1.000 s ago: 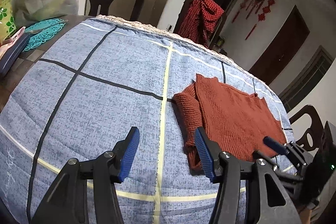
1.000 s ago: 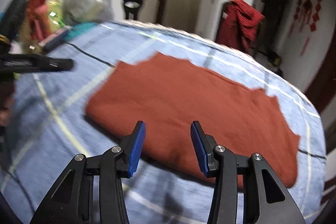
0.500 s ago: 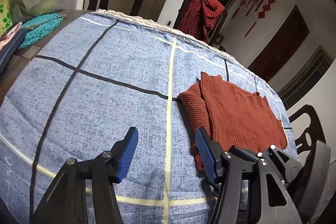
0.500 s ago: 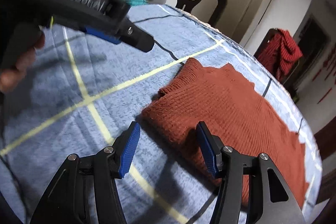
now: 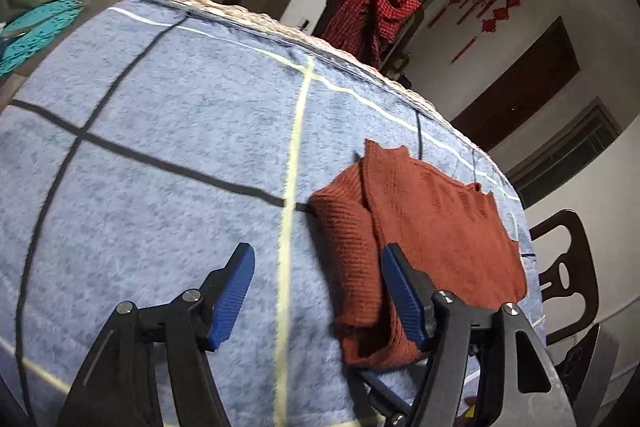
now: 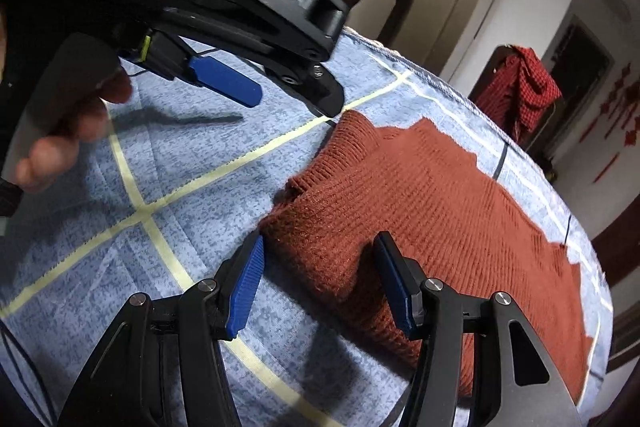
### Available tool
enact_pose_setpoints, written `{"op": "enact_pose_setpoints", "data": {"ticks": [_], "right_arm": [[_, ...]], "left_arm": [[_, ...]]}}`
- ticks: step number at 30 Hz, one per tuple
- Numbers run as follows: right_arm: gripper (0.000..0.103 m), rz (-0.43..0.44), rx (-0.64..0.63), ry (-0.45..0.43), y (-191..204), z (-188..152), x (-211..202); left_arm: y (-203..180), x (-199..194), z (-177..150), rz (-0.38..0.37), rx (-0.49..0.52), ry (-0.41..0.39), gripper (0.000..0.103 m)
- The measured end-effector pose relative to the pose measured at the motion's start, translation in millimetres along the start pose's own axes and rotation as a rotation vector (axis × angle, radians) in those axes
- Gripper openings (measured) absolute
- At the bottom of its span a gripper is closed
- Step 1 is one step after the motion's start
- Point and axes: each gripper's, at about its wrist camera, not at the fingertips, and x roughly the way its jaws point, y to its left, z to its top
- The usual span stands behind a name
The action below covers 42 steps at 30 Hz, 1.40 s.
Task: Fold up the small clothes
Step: 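Grasp the side edge with the right gripper while the left gripper grasps beside it, then fold the grasped side edge over the sweater body with both grippers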
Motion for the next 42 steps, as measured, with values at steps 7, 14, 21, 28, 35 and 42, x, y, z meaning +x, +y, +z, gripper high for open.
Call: {"op": "enact_pose_setpoints", "data": {"ticks": [7,14,21,28,35,42], "right_arm": [[0.020,-0.006,0.084,-0.007,-18,-2,-1],[0.015,0.019,0.136,-0.034,-25,-3,-7],[0.015,0.055,0.187,-0.046,-34,-4,-7],[0.014,0.076,0.238,-0.075,-40,-8,-12],[0.013,0.095,0.276,-0.085,-44,-9,-16],[0.012,0.101,0.313,-0.117,-56,-13,-27]], "left_arm": [[-11,20,12,-0.063,-0.007,0.060,0.071],[-11,42,17,-0.093,-0.060,0.141,0.071],[-23,51,21,-0.074,-0.047,0.155,0.070],[-40,55,23,-0.033,0.002,0.147,0.053],[-44,61,28,0.069,-0.007,0.179,0.020],[-60,48,31,0.082,0.000,0.147,0.018]]}}
